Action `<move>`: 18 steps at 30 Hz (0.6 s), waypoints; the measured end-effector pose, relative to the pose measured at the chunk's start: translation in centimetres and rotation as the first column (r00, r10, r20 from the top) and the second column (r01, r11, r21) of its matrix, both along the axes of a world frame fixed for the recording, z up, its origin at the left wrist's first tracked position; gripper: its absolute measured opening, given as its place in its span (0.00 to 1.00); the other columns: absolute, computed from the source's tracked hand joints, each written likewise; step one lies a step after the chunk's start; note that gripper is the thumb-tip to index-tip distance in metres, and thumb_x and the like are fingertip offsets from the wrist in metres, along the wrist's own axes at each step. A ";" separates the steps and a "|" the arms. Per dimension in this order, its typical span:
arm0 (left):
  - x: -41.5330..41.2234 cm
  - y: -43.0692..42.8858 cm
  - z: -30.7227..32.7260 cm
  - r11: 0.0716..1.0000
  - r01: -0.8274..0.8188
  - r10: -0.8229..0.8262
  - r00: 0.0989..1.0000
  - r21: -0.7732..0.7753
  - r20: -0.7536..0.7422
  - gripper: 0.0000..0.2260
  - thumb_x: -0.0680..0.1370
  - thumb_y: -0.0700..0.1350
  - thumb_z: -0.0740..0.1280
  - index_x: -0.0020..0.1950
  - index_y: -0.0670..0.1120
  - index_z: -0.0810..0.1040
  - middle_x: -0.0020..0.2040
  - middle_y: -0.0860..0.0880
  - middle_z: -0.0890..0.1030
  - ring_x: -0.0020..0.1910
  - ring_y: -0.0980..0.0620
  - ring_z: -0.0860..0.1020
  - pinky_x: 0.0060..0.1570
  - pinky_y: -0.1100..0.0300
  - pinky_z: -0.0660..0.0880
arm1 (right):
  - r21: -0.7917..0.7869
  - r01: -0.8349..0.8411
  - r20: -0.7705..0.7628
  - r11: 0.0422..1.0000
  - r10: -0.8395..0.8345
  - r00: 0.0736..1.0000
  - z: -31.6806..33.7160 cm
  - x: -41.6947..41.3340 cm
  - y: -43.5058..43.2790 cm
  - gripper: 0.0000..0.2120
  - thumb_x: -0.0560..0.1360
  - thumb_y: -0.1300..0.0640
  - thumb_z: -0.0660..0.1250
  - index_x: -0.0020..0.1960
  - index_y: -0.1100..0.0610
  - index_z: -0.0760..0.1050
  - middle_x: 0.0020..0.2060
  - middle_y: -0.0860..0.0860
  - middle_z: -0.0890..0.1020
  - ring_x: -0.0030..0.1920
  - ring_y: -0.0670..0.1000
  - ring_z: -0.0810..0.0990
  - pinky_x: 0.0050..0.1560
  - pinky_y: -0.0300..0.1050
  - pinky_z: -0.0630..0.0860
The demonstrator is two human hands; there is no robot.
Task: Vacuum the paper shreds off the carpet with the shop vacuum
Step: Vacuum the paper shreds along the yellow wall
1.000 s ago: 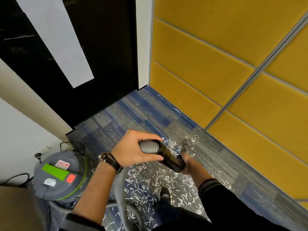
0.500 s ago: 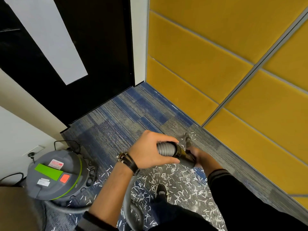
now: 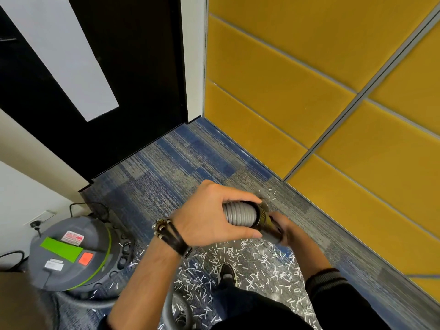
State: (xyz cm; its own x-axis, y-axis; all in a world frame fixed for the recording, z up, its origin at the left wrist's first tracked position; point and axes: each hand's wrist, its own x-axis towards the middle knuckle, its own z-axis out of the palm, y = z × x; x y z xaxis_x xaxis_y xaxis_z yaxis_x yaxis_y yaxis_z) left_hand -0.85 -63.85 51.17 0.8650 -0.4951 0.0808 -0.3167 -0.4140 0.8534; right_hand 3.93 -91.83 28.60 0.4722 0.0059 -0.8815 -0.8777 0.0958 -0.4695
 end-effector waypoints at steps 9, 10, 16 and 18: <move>2.2 -4.0 -4.0 0.993 0.032 -0.025 0.997 0.116 -0.067 0.25 0.67 0.54 0.85 0.63 0.55 0.86 0.55 0.58 0.87 0.52 0.66 0.82 0.56 0.79 0.70 | -0.105 0.073 -0.056 0.992 -0.079 0.995 -2.2 2.3 -3.6 0.16 0.81 0.51 0.57 0.61 0.62 0.67 0.48 0.63 0.75 0.40 0.59 0.77 0.39 0.52 0.79; 2.2 -4.1 -4.0 0.992 0.041 -0.033 0.997 0.119 -0.073 0.25 0.67 0.54 0.85 0.63 0.55 0.86 0.54 0.58 0.87 0.50 0.68 0.81 0.55 0.79 0.70 | -0.076 0.090 -0.063 0.993 -0.095 0.993 -2.4 2.2 -3.9 0.15 0.81 0.52 0.57 0.61 0.62 0.66 0.47 0.63 0.76 0.40 0.59 0.78 0.38 0.51 0.79; 2.2 -2.3 -3.1 0.994 0.021 -0.014 0.998 0.105 -0.067 0.25 0.66 0.55 0.85 0.62 0.56 0.86 0.54 0.59 0.87 0.52 0.66 0.83 0.59 0.62 0.80 | 0.001 0.066 -0.143 0.998 -0.066 0.988 -3.4 2.9 -1.0 0.13 0.80 0.56 0.61 0.60 0.63 0.66 0.38 0.61 0.78 0.35 0.57 0.79 0.30 0.46 0.80; 2.5 -0.7 -2.1 0.998 0.003 0.003 0.996 0.068 -0.087 0.26 0.66 0.53 0.85 0.62 0.55 0.86 0.54 0.59 0.87 0.53 0.65 0.84 0.60 0.58 0.81 | 0.049 0.079 -0.139 0.996 -0.071 0.988 -3.6 2.8 0.9 0.11 0.80 0.55 0.60 0.59 0.61 0.66 0.40 0.61 0.77 0.37 0.58 0.78 0.31 0.47 0.81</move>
